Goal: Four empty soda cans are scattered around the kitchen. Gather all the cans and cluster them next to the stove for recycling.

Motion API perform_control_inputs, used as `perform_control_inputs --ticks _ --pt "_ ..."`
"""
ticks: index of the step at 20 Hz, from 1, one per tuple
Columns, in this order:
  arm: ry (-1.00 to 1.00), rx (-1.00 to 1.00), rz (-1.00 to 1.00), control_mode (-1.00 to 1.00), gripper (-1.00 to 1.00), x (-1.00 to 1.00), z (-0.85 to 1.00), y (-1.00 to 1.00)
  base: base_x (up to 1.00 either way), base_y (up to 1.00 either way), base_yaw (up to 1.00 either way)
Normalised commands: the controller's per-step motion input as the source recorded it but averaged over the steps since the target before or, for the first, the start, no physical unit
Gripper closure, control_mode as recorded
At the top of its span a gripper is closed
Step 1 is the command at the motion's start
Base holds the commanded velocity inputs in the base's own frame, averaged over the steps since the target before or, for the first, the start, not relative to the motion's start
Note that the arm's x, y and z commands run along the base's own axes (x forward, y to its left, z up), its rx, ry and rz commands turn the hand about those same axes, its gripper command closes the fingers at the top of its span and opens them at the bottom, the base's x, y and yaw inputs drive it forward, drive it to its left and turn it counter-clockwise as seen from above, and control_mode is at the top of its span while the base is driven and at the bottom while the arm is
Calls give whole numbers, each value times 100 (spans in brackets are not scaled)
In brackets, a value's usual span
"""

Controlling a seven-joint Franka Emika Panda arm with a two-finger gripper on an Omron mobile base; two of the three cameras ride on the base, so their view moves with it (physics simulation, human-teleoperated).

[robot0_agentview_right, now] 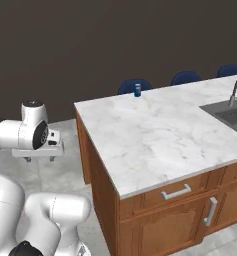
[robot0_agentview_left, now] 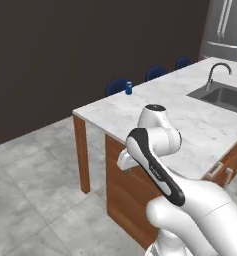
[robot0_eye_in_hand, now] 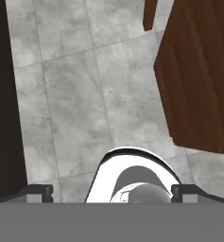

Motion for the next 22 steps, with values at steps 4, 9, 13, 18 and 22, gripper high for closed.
perform_control_inputs --ticks 4,9,13,18,22 --pt "0 0 0 100 -100 0 0 0 42 63 -8" --pt "0 0 0 100 -100 0 0 0 61 74 -10" --pt "0 0 0 100 -100 0 0 0 71 74 -8" --pt "0 0 0 100 -100 0 0 0 70 78 -8" --pt "0 0 0 100 -100 0 0 0 71 76 -9"
